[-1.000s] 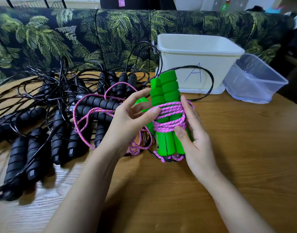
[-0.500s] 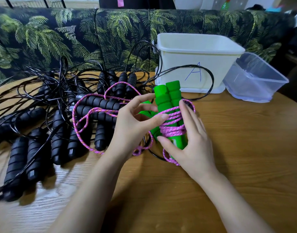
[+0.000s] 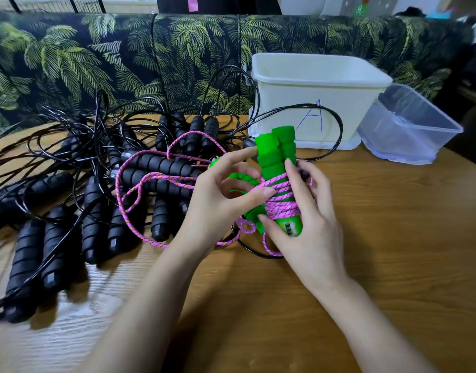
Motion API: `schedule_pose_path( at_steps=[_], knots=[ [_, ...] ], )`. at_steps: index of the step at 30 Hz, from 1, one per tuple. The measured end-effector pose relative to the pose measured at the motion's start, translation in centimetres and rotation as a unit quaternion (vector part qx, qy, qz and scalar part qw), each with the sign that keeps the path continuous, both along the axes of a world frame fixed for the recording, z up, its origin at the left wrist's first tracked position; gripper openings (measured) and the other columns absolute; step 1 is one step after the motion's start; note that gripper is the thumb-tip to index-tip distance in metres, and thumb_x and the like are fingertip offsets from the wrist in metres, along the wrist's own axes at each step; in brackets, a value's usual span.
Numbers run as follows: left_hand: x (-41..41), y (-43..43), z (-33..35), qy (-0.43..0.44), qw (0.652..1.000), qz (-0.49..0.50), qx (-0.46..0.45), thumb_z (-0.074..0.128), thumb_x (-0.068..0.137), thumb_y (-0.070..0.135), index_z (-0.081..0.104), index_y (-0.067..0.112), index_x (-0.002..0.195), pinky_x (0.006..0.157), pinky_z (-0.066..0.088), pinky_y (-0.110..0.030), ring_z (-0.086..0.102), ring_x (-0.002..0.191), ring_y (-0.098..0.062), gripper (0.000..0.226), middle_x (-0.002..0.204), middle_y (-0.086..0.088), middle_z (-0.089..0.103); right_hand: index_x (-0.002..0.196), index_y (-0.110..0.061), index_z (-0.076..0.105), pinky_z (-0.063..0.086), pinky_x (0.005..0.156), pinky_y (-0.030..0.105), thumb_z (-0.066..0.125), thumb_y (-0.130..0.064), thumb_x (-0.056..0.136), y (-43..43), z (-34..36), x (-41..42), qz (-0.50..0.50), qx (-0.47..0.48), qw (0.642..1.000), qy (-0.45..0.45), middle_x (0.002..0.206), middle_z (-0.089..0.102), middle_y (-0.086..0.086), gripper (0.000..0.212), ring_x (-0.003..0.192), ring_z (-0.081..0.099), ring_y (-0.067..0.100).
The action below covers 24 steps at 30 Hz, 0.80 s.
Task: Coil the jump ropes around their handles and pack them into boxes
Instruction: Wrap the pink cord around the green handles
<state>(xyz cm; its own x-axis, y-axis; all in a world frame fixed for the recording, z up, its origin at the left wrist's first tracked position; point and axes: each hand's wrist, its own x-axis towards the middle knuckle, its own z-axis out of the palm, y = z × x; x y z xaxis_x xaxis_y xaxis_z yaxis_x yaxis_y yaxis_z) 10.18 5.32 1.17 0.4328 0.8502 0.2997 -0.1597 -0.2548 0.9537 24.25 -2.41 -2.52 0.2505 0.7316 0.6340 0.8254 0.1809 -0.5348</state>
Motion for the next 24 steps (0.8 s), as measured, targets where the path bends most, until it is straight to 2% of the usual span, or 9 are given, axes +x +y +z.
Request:
schedule_pose_path(
  at_steps=[3,6,8,11,13,16,18,21,24],
  knots=[
    [-0.05,0.11,-0.09,-0.014,1.0,-0.01,-0.012,0.077,0.075,0.015,0.065,0.033,0.118,0.074,0.053,-0.025,0.059,0.077,-0.011,0.048,0.102,0.005,0.059,0.149,-0.024,0.038,0.033,0.105,0.009,0.067,-0.033,0.084,0.06,0.02,-0.13,0.05,0.032,0.996,0.061,0.151,0.04,0.005,0.072,0.139,0.04,0.007],
    [-0.3,0.25,-0.07,-0.019,0.999,-0.014,-0.029,0.073,0.079,0.016,0.067,0.029,0.119,0.083,0.051,-0.026,0.06,0.09,-0.013,0.043,0.108,0.001,0.063,0.147,-0.019,0.039,0.029,0.111,0.013,0.069,-0.021,0.086,0.15,0.13,-0.39,0.079,0.05,0.992,0.084,0.15,0.042,0.009,0.067,0.142,0.034,0.003],
    [-0.45,0.3,0.0,-0.036,0.997,-0.027,-0.057,0.071,0.08,0.013,0.068,0.022,0.12,0.086,0.053,-0.027,0.063,0.098,-0.015,0.04,0.114,-0.009,0.066,0.147,-0.016,0.04,0.028,0.113,0.017,0.07,-0.013,0.085,0.21,0.2,-0.44,0.086,0.057,0.99,0.097,0.151,0.042,0.011,0.069,0.143,0.034,0.004],
    [-0.57,0.38,-0.04,-0.04,0.996,-0.036,-0.067,0.072,0.079,0.012,0.07,0.018,0.116,0.092,0.054,-0.033,0.065,0.108,-0.022,0.038,0.122,-0.018,0.066,0.148,-0.017,0.038,0.028,0.113,0.017,0.069,-0.012,0.086,0.2,0.2,-0.33,0.088,0.055,0.988,0.111,0.151,0.042,0.01,0.069,0.143,0.033,0.004],
    [-0.56,0.29,0.02,-0.027,0.998,-0.032,-0.056,0.075,0.077,0.013,0.071,0.019,0.116,0.089,0.054,-0.028,0.064,0.11,-0.019,0.04,0.122,-0.016,0.066,0.149,-0.022,0.036,0.027,0.114,0.016,0.067,-0.015,0.088,0.18,0.06,-0.22,0.082,0.046,0.989,0.111,0.153,0.04,0.009,0.068,0.144,0.033,0.007],
    [-0.54,0.18,0.1,-0.018,0.998,-0.021,-0.054,0.079,0.073,0.02,0.07,0.024,0.115,0.081,0.051,-0.018,0.065,0.103,-0.009,0.044,0.115,-0.004,0.07,0.148,-0.027,0.037,0.026,0.113,0.013,0.063,-0.018,0.092,0.17,-0.02,-0.03,0.073,0.037,0.992,0.094,0.155,0.038,0.009,0.063,0.144,0.035,0.011],
    [-0.6,0.37,-0.04,-0.025,0.997,-0.017,-0.065,0.08,0.074,0.023,0.07,0.029,0.115,0.08,0.053,-0.02,0.065,0.099,-0.013,0.043,0.115,-0.002,0.069,0.146,-0.029,0.039,0.024,0.11,0.009,0.06,-0.018,0.094,0.18,-0.04,0.11,0.069,0.037,0.994,0.08,0.154,0.037,0.01,0.057,0.143,0.035,0.012],
    [-0.6,0.62,-0.33,-0.036,0.996,-0.007,-0.084,0.077,0.077,0.021,0.067,0.028,0.119,0.089,0.053,-0.027,0.067,0.102,-0.021,0.044,0.117,-0.003,0.069,0.145,-0.033,0.042,0.022,0.109,0.008,0.054,-0.024,0.097,0.22,-0.01,0.21,0.08,0.037,0.992,0.09,0.154,0.038,0.01,0.05,0.143,0.035,0.009],
    [-0.53,0.77,-0.48,-0.014,0.995,0.001,-0.094,0.08,0.077,0.022,0.061,0.022,0.131,0.09,0.051,-0.026,0.067,0.107,-0.015,0.057,0.121,-0.001,0.07,0.142,-0.032,0.043,0.023,0.112,0.012,0.058,-0.015,0.097,0.25,0.15,-0.08,0.113,0.036,0.986,0.118,0.152,0.039,0.009,0.051,0.143,0.032,0.003]
  ],
)
